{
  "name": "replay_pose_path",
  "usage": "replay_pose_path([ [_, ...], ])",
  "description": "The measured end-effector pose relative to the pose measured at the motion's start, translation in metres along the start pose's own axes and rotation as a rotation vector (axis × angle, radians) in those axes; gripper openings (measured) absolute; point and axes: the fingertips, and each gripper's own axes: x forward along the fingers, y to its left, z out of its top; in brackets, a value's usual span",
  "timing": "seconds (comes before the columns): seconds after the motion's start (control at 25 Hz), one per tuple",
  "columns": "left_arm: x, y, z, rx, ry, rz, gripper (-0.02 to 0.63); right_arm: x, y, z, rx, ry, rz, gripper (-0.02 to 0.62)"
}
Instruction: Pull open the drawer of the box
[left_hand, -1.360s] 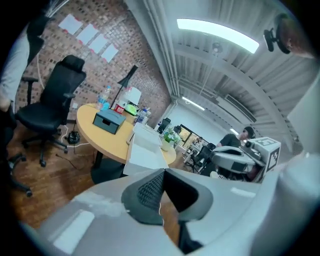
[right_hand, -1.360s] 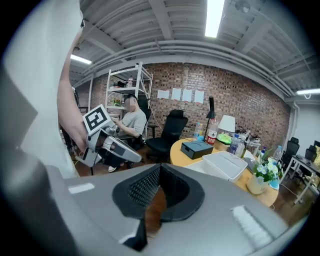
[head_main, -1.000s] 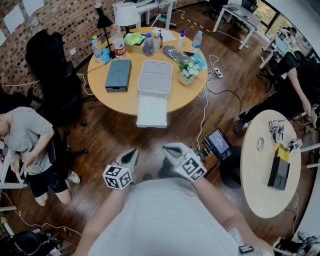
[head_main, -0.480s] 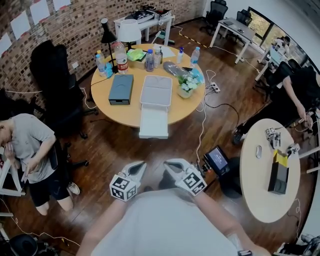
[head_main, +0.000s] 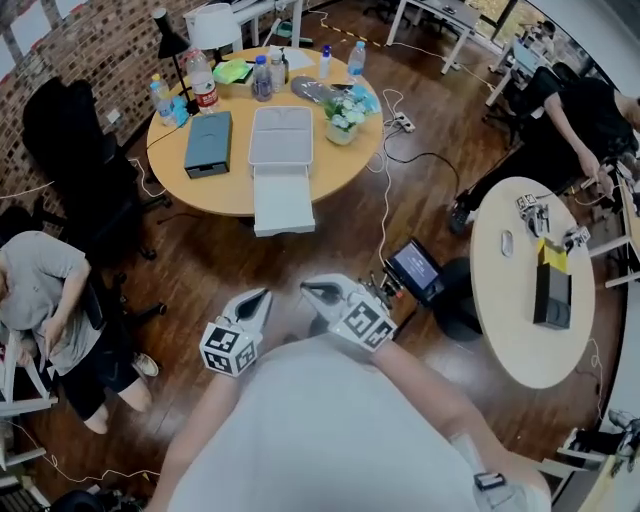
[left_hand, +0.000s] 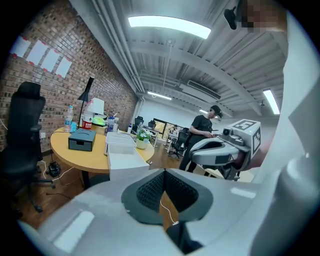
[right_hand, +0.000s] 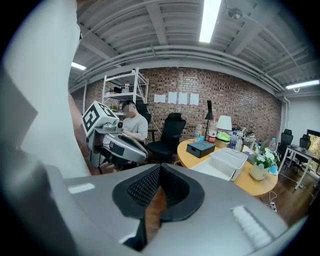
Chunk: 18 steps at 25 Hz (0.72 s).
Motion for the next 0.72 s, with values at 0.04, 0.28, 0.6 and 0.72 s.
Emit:
replay_pose_path([
  [0.04, -0.001, -0.002, -0.003, 0.001, 0.007, -0.007, 0.005, -0.001, 0.002, -0.002, 0.005, 0.007, -0.003, 0.008],
  [0.28, -0.006, 0.004, -0.007, -0.010, 0.019, -0.007, 0.005, 0.002, 0.007, -0.002, 0.043, -0.014, -0.009, 0.007],
  [0.6, -0.018, 0.018, -0.010, -0.043, 0.014, 0.010, 0.005, 0.018, 0.013, 0.002, 0.034, 0.031, 0.019, 0.007],
  [0.72, -0.023, 0.024, -0.009, -0.049, 0.010, 0.014, 0.005, 0.027, 0.017, 0.008, 0.034, 0.016, 0.031, 0.006],
])
